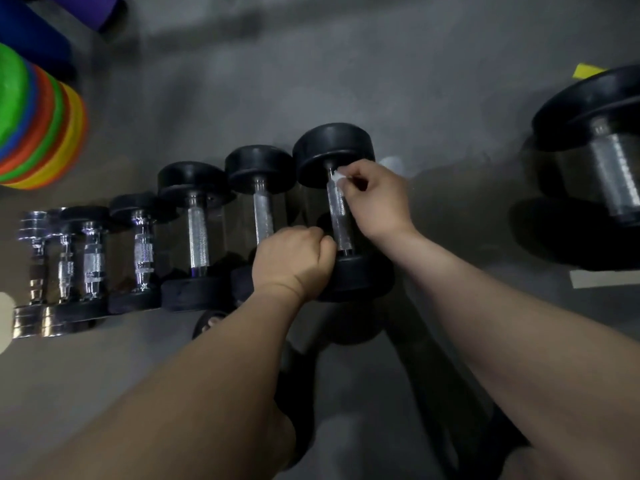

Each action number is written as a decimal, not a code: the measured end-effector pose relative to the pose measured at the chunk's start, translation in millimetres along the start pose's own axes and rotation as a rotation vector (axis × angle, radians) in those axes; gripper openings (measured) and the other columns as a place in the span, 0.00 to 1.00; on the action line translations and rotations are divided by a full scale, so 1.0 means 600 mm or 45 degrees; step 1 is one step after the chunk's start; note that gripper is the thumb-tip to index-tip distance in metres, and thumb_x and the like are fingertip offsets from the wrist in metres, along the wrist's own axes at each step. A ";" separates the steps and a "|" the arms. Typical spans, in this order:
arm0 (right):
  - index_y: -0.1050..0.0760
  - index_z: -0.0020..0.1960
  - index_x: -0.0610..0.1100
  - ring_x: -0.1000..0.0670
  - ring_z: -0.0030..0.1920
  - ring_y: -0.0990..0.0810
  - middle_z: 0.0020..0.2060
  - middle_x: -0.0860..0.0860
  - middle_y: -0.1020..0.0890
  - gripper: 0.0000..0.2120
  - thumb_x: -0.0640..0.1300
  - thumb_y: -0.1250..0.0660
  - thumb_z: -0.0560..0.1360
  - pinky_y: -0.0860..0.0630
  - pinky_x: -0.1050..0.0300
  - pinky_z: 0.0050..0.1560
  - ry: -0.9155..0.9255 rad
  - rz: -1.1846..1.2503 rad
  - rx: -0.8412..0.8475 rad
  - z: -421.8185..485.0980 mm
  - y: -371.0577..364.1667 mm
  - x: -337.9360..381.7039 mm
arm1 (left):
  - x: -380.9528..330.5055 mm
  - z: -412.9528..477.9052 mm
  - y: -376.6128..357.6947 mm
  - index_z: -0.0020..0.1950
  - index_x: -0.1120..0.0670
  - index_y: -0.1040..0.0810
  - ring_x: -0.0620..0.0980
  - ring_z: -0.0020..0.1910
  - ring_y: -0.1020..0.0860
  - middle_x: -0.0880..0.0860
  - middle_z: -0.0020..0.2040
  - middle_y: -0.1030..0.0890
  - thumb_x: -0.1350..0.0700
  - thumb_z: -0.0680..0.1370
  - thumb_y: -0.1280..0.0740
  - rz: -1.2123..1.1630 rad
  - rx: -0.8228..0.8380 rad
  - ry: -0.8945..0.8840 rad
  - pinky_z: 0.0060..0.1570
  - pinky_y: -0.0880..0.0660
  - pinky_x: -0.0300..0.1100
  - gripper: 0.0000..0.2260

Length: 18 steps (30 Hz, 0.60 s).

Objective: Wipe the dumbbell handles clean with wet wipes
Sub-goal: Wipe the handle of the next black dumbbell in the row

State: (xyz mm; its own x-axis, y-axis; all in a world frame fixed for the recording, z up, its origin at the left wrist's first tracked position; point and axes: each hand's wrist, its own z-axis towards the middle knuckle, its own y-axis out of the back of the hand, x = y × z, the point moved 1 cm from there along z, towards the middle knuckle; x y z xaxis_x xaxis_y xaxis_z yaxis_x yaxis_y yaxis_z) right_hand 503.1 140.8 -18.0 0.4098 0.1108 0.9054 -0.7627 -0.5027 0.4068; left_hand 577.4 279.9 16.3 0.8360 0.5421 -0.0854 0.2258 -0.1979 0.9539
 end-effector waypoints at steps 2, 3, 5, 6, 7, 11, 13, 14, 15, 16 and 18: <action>0.15 0.51 0.47 0.54 0.45 0.20 0.45 0.51 0.17 0.05 0.43 0.28 0.77 0.27 0.71 0.47 0.022 -0.019 0.024 -0.007 -0.007 -0.004 | 0.001 0.000 -0.001 0.43 0.51 0.24 0.55 0.48 0.23 0.52 0.46 0.20 0.46 0.81 0.47 0.005 -0.003 -0.003 0.38 0.39 0.46 0.16; 0.15 0.51 0.46 0.54 0.45 0.19 0.45 0.50 0.17 0.05 0.43 0.28 0.77 0.25 0.68 0.48 0.025 -0.032 0.036 -0.012 -0.008 -0.007 | 0.002 -0.001 -0.001 0.43 0.50 0.25 0.55 0.48 0.23 0.51 0.46 0.20 0.46 0.81 0.47 0.008 -0.001 -0.001 0.38 0.39 0.46 0.16; 0.15 0.50 0.45 0.52 0.45 0.18 0.44 0.49 0.15 0.05 0.44 0.28 0.77 0.22 0.59 0.49 0.020 -0.059 0.040 -0.027 -0.005 -0.014 | 0.002 -0.002 0.000 0.42 0.51 0.25 0.55 0.48 0.23 0.52 0.46 0.20 0.46 0.81 0.47 0.006 0.000 -0.001 0.38 0.39 0.47 0.16; 0.15 0.50 0.45 0.52 0.45 0.18 0.43 0.50 0.15 0.05 0.43 0.28 0.76 0.22 0.59 0.49 0.011 -0.062 0.035 -0.032 -0.001 -0.015 | 0.002 -0.002 0.000 0.42 0.51 0.25 0.55 0.48 0.23 0.52 0.46 0.20 0.46 0.80 0.47 0.004 -0.002 -0.003 0.38 0.39 0.47 0.16; 0.16 0.49 0.45 0.54 0.44 0.18 0.42 0.51 0.15 0.04 0.43 0.28 0.76 0.23 0.63 0.47 -0.015 -0.050 0.029 -0.033 0.001 -0.014 | 0.001 -0.002 0.001 0.42 0.51 0.25 0.55 0.48 0.23 0.52 0.46 0.20 0.46 0.81 0.47 0.002 -0.004 -0.003 0.38 0.38 0.47 0.16; 0.22 0.44 0.46 0.62 0.40 0.21 0.39 0.57 0.18 0.04 0.44 0.28 0.76 0.30 0.72 0.41 -0.213 0.075 -0.060 -0.004 -0.004 -0.001 | -0.001 -0.003 0.001 0.42 0.51 0.24 0.55 0.49 0.23 0.52 0.46 0.20 0.46 0.81 0.47 -0.013 -0.017 0.002 0.39 0.39 0.46 0.16; 0.21 0.42 0.46 0.60 0.40 0.20 0.39 0.56 0.17 0.04 0.44 0.28 0.75 0.28 0.68 0.42 -0.239 0.080 -0.096 0.000 -0.012 -0.004 | 0.000 -0.004 0.001 0.41 0.51 0.25 0.55 0.48 0.23 0.52 0.46 0.20 0.46 0.81 0.47 -0.018 -0.024 0.008 0.38 0.39 0.46 0.16; 0.20 0.42 0.45 0.58 0.40 0.20 0.38 0.55 0.17 0.04 0.43 0.28 0.75 0.28 0.67 0.41 -0.245 0.075 -0.096 -0.005 -0.013 -0.007 | -0.001 -0.005 0.001 0.41 0.51 0.26 0.55 0.48 0.23 0.52 0.45 0.20 0.46 0.81 0.47 -0.021 -0.026 0.008 0.38 0.39 0.46 0.15; 0.19 0.41 0.44 0.57 0.39 0.20 0.37 0.55 0.17 0.04 0.42 0.28 0.75 0.27 0.67 0.40 -0.253 0.073 -0.086 -0.011 -0.012 -0.011 | -0.002 -0.005 0.002 0.40 0.50 0.27 0.55 0.48 0.23 0.52 0.45 0.20 0.46 0.81 0.47 -0.025 -0.024 0.008 0.38 0.40 0.46 0.15; 0.18 0.41 0.43 0.57 0.38 0.21 0.36 0.55 0.17 0.04 0.41 0.27 0.74 0.27 0.67 0.40 -0.256 0.074 -0.067 -0.016 -0.010 -0.013 | -0.002 -0.005 0.002 0.40 0.50 0.28 0.55 0.48 0.23 0.52 0.45 0.20 0.46 0.81 0.47 -0.029 -0.021 0.009 0.38 0.40 0.46 0.15; 0.17 0.42 0.43 0.58 0.38 0.20 0.36 0.56 0.17 0.03 0.42 0.27 0.74 0.26 0.67 0.40 -0.260 0.081 -0.020 -0.014 -0.005 -0.009 | -0.004 -0.005 0.003 0.39 0.50 0.28 0.55 0.48 0.23 0.51 0.44 0.21 0.46 0.81 0.47 -0.034 -0.020 0.010 0.38 0.40 0.46 0.15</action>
State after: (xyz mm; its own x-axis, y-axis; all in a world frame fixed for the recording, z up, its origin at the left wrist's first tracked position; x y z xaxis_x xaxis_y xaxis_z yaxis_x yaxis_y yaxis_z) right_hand 498.9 149.0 -23.3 0.4521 -0.0975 0.8866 -0.7976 -0.4892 0.3529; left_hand 574.4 280.8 19.0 0.8257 0.5535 -0.1088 0.2400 -0.1702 0.9557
